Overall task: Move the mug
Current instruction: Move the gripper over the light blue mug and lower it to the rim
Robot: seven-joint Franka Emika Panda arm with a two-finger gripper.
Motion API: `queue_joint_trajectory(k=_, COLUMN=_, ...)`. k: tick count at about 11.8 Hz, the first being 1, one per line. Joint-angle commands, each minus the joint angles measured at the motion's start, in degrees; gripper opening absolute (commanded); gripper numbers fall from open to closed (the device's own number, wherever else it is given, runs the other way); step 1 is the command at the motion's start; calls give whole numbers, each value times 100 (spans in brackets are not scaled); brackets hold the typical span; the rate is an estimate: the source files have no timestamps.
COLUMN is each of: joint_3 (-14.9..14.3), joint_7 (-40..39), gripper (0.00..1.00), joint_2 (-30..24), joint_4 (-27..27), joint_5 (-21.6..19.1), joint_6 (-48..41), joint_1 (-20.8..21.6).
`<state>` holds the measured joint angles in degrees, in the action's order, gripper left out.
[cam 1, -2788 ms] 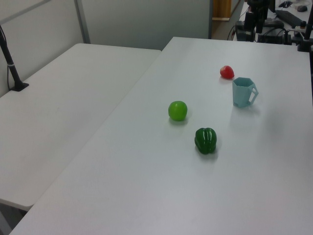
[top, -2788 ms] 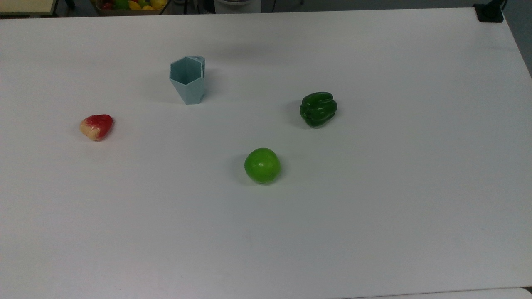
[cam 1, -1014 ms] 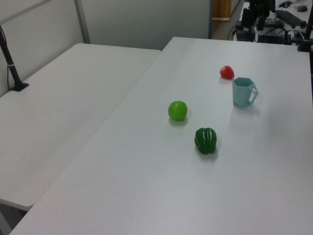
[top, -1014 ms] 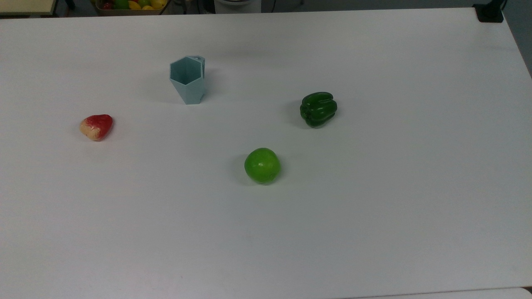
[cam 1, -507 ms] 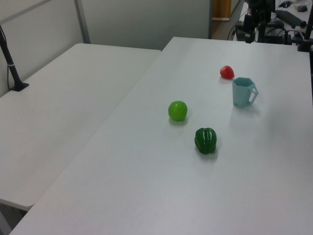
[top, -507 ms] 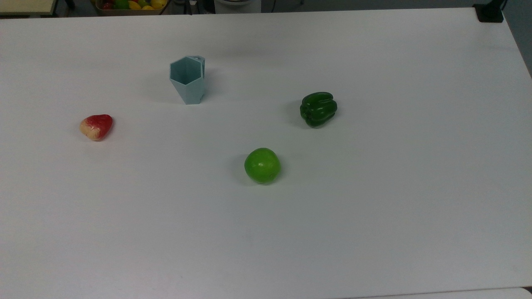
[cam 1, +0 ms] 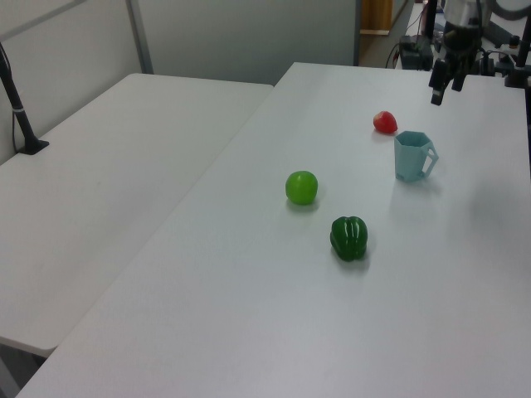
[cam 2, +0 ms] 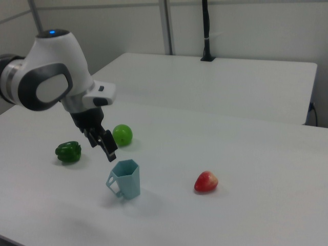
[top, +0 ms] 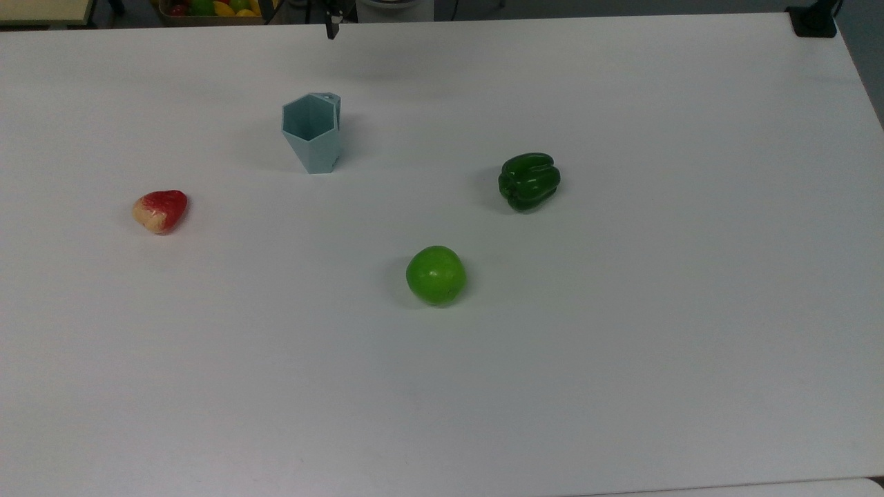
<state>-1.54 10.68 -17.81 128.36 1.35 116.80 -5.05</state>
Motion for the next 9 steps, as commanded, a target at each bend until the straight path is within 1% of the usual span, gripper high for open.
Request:
queue_joint_trajectory(k=1, joint_3=84, joint_7=128, gripper=100, joint_2=-223, joint_4=698, joint_5=251, joint_6=553, joint_1=-93)
queue_joint_trajectory(k=3, joint_3=84, joint_7=189, gripper=100, joint_2=-223, joint_4=918, joint_5=251, joint_6=755, joint_1=-93)
queue_joint_trajectory(k=5, joint_3=93, joint_7=583, gripper=100, joint_2=-179, joint_4=1147, joint_5=251, joint_6=1185, joint_1=-49)
queue_joint_trajectory(k=9, joint_3=93, joint_7=1093, gripper=100, joint_2=93, joint_4=1148, joint_5=260, joint_6=1521, joint_1=144)
